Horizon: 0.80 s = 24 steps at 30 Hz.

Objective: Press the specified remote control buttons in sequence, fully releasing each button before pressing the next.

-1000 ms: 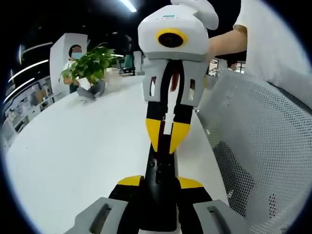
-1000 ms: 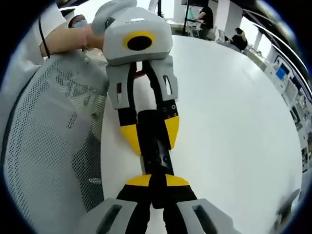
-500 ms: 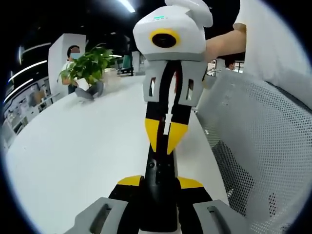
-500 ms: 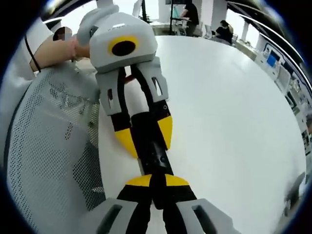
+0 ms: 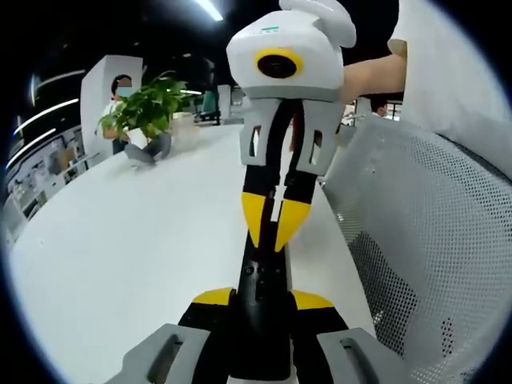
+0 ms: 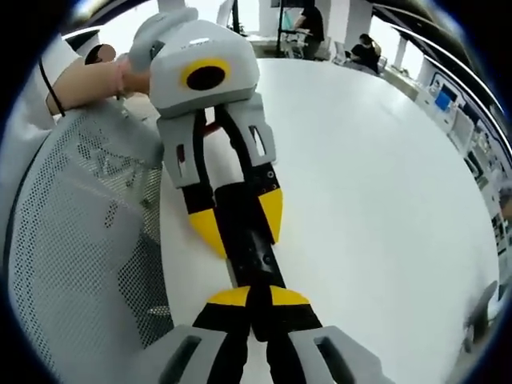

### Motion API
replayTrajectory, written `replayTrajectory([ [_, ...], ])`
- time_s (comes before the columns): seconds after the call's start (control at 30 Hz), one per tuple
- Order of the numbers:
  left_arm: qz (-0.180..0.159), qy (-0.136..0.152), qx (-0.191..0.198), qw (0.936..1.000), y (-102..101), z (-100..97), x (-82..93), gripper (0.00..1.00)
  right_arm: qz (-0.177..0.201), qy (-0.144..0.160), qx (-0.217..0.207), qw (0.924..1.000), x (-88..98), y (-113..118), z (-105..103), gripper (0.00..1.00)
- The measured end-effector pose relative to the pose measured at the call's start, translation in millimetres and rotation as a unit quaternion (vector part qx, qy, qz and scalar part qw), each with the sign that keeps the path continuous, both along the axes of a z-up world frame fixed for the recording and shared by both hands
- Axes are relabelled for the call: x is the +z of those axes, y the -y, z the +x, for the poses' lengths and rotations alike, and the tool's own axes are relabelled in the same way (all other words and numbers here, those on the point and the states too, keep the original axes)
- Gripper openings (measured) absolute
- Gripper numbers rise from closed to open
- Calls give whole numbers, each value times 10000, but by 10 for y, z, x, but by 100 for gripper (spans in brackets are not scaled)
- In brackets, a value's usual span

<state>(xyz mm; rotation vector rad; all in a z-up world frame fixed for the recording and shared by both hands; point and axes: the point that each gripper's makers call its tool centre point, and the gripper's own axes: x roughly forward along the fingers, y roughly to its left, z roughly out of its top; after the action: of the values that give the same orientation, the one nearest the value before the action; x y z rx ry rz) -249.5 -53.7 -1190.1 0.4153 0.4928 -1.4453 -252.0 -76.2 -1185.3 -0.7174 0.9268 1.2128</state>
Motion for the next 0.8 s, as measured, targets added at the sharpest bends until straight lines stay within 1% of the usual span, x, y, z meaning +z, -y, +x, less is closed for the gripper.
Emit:
replayTrajectory([
  [0.1, -7, -4, -8, 10000, 2, 0, -1, 26, -49, -28, -26, 10000, -2, 7, 3, 3],
  [0.17, -10, -2, -18, 10000, 4, 1, -4, 26, -149, -44, -35, 9999, -7, -1, 8, 2],
  [0.2, -16, -7, -15, 10000, 4, 1, -4, 26, -267, 18, 90, 9996, -14, 1, 4, 2],
  [0.3, -19, -8, -29, 10000, 5, -1, -6, 26, -423, 53, 191, 9989, -33, -5, 4, 2],
  [0.37, 4, -6, -69, 10000, 7, -3, -8, 26, -502, 15, 177, 9986, -34, -5, 15, 2],
  [0.4, 13, -9, -82, 10000, 9, -2, -8, 26, -526, -48, 102, 9986, -33, 2, 19, 2],
  [0.47, 7, -16, -88, 10000, 9, -2, -7, 26, -581, -2, 210, 9981, -34, 4, 13, 1],
  [0.53, 5, -16, -90, 10000, 9, -1, -6, 26, -537, 26, 203, 9983, -30, 14, 9, 2],
  [0.63, 25, -6, -93, 10000, 12, -1, -6, 26, -360, 75, 146, 9992, -20, 28, 7, 2],
  [0.73, 36, -4, -89, 10000, 15, -3, -3, 26, -264, 305, 365, 9985, -13, 23, -12, 2],
  [0.8, 53, 2, -91, 9999, 15, -5, -1, 26, -239, 347, 445, 9981, -11, 26, -15, 2],
])
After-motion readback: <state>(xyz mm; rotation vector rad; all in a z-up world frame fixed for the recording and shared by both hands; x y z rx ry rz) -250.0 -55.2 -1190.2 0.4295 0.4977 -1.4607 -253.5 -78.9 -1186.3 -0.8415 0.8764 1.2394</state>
